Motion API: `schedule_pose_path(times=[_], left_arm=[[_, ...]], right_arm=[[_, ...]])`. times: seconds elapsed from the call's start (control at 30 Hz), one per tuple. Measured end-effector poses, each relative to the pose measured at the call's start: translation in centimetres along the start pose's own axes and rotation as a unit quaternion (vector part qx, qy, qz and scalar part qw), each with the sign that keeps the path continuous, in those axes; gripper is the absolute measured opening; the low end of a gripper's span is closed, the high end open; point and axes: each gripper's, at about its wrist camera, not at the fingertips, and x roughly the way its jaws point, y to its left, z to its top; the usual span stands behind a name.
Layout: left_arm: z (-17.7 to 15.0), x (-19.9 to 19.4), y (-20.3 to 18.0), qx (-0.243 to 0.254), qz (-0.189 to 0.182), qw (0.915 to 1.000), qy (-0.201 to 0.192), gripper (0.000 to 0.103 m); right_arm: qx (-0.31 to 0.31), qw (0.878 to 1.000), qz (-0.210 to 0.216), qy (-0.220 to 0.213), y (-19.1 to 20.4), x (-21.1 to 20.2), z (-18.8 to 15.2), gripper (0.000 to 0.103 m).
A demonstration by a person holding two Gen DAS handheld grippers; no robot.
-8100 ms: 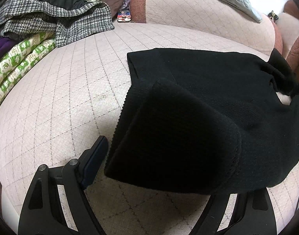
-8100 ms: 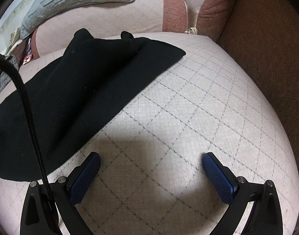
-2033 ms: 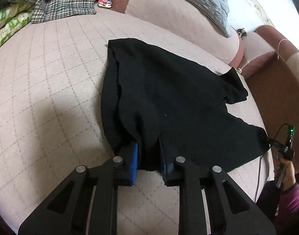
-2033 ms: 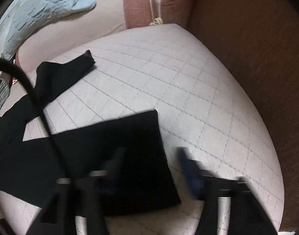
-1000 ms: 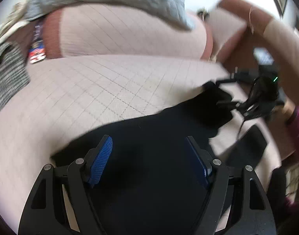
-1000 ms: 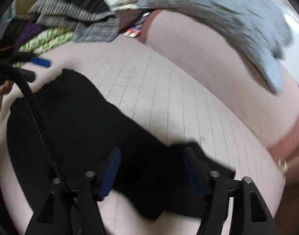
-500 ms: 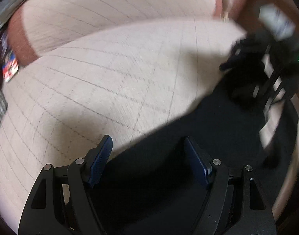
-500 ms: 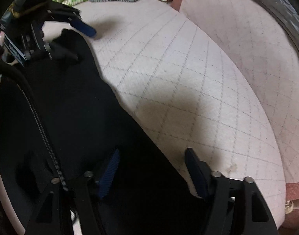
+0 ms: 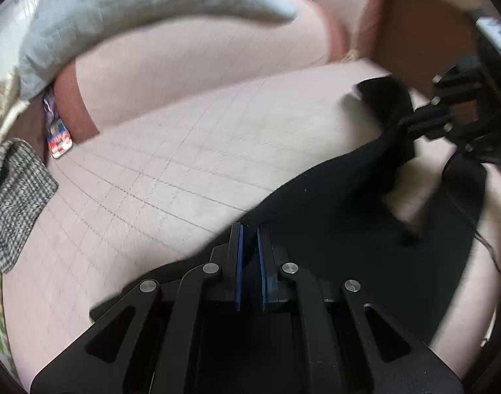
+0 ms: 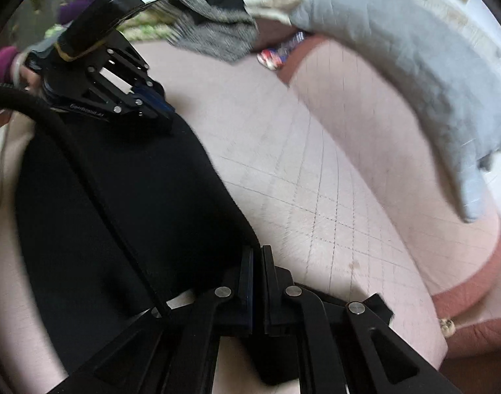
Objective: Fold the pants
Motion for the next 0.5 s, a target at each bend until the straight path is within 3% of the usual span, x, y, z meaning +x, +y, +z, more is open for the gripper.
schedule_pose_path(times=[0.2, 0.3, 0.43, 0.5], left_arm=[[-6.1, -5.6, -4.0, -0.045, -0.036, 0.9983, -0.003, 0.007], [-9.5, -6.0, -5.0, -0.102, -0.060, 0.9924, 0.035, 0.007], [-12.6, -5.2, -4.6, -0.192, -0.082, 0.9765, 0.054, 0.007], [-13.3, -6.8, -3.9, -0.253, -0.110, 0.9605, 0.030, 0.007]], right_arm=[[0.054, 0.997, 0.046, -0.011, 7.5, -5.3, -4.0, 0.003], [0.103, 0.991, 0.080, -0.018, 11.1, -5.9, -7.2, 0.003], [0.175, 0.980, 0.098, -0.002, 13.9, -3.3, -10.4, 0.004], [0.186, 0.979, 0.076, -0.012, 14.7, -3.7, -10.8, 0.005]])
